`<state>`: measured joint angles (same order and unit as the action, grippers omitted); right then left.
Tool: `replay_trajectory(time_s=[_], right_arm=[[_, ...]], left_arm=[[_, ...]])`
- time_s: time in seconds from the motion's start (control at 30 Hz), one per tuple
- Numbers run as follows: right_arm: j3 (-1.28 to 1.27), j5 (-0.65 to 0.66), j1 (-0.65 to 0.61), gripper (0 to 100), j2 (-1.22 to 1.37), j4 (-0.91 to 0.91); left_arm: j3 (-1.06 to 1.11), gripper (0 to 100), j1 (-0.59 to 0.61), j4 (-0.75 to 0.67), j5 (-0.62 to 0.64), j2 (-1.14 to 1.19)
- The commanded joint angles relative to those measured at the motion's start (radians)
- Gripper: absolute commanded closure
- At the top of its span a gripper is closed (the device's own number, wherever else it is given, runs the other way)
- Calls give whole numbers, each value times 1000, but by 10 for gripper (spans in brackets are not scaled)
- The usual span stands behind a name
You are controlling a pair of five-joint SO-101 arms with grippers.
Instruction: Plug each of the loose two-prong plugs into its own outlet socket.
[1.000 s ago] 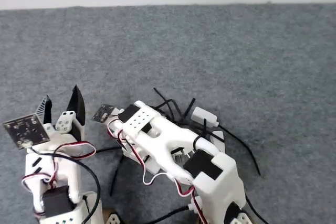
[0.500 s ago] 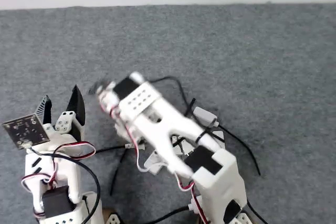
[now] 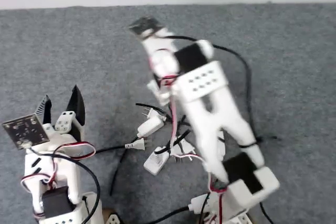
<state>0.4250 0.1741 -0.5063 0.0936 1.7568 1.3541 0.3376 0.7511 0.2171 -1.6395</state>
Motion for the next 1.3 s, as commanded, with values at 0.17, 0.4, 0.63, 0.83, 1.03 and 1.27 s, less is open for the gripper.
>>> replay_trajectory(time_s=[0.17,0.4,0.63,0.83,1.03,1.27], right_arm=[[-318,-3,176,718,-291,39],[-718,78,179,718,-636,-13],[-1180,146,242,718,-952,-248],[-1367,199,351,718,-1023,-372],[-1395,199,346,718,-1027,-397],[-1356,183,10,719,-1021,-389]], left_arm=[[48,750,-282,-32,-239,3],[105,750,-419,-44,-364,6],[162,750,-427,-109,-368,11],[174,750,-443,-106,-365,12],[185,750,-569,-21,-407,12],[117,750,-387,-21,-308,11]])
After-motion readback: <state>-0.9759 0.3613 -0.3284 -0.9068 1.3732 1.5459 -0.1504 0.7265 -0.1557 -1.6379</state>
